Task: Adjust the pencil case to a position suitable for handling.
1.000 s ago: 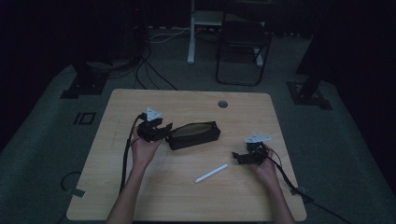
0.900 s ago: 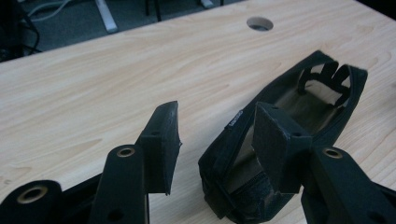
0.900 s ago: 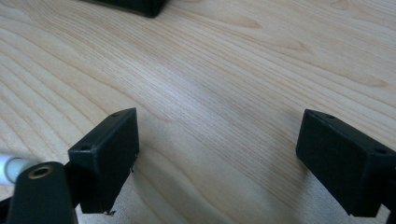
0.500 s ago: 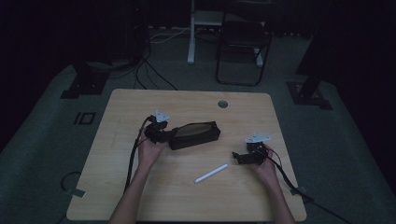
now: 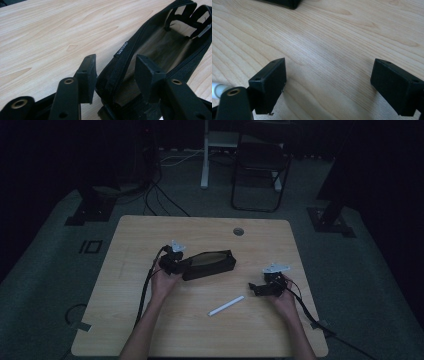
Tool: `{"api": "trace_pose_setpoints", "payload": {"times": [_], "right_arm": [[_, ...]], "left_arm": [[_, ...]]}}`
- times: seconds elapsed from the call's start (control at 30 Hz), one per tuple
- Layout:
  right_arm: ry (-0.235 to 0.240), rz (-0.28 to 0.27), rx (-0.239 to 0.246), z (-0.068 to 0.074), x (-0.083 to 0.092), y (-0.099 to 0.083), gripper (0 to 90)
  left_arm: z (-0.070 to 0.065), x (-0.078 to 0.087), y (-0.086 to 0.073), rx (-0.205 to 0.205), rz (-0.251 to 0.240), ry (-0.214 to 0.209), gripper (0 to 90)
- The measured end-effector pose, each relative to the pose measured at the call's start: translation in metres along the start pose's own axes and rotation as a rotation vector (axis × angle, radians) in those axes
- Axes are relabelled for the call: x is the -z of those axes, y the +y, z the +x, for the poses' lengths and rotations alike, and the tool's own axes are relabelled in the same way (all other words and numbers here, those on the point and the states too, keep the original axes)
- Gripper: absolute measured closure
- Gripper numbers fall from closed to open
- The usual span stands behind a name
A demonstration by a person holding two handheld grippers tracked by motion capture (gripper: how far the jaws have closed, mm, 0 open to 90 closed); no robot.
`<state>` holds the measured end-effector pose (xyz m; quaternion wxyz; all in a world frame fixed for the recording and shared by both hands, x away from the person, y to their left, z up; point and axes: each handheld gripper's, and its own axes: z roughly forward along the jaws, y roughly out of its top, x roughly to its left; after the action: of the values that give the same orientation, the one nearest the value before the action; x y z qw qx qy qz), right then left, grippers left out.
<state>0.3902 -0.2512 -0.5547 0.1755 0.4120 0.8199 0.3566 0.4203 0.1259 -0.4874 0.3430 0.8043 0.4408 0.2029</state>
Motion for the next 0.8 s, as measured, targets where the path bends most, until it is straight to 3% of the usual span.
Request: {"api": "trace_pose_setpoints", "payload": {"times": [0.3, 0.8], "right_arm": [[0.000, 0.000, 0.000, 0.000, 0.000, 0.000, 13.2], [0.000, 0.000, 0.000, 0.000, 0.000, 0.000, 13.2]], "left_arm": [[-0.003, -0.003, -0.002, -0.035, 0.019, -0.023, 62.2], [-0.014, 0.001, -0.007, -0.081, 0.003, -0.059, 69.9]]}}
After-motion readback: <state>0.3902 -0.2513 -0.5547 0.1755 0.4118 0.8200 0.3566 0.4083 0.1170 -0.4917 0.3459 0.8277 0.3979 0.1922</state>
